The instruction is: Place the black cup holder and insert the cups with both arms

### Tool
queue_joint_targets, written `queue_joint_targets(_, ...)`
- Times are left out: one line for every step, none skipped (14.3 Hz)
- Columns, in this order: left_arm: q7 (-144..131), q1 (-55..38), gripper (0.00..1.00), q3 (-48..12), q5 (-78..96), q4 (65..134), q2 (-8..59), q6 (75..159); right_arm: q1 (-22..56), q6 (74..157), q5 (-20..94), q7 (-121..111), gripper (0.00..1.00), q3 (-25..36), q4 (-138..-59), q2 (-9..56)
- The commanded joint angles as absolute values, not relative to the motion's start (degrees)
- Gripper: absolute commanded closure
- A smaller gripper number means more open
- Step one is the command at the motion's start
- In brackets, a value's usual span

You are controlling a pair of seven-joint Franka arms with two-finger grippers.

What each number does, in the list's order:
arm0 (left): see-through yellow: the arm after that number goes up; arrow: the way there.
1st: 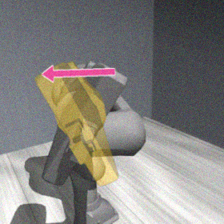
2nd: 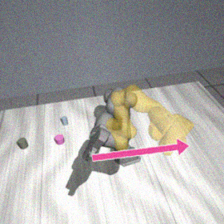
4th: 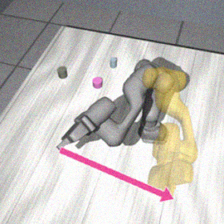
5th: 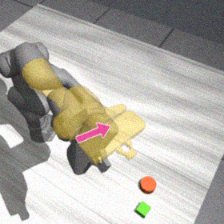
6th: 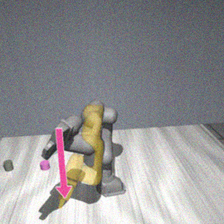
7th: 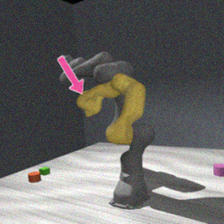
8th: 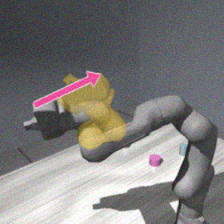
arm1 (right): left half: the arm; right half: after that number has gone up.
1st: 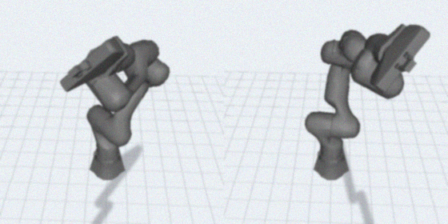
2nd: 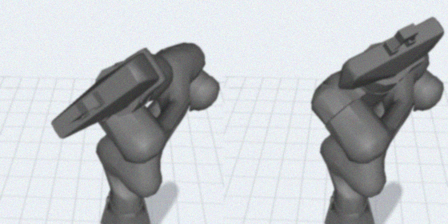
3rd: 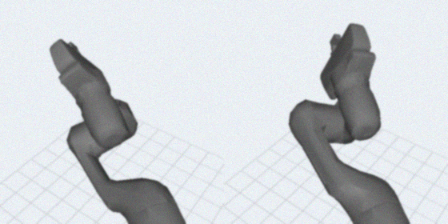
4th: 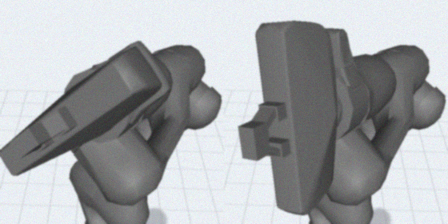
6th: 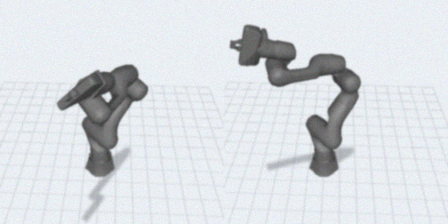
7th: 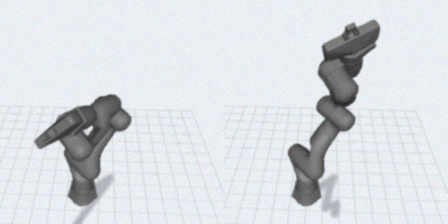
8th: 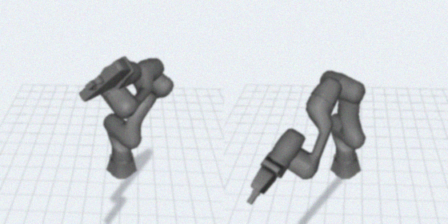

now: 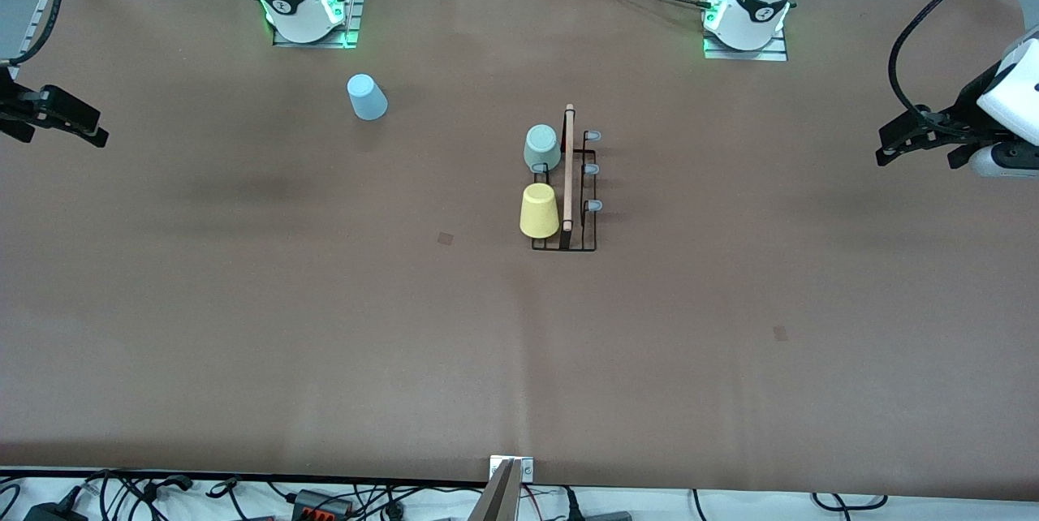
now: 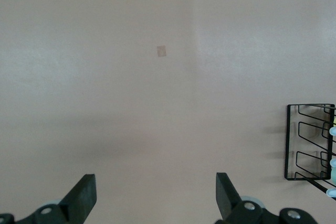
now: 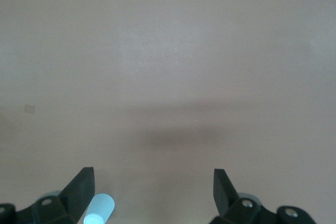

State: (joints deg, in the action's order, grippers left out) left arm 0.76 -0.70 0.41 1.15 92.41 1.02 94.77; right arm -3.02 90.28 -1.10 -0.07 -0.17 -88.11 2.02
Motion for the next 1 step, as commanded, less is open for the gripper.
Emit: queue_joint_targets(1.7,-0.6,0.0,0.4,2.2,90.6,1.6,93.3,-2.9,89.7,-1.4,0.4,0.0,-0.2,-86.7,2.6)
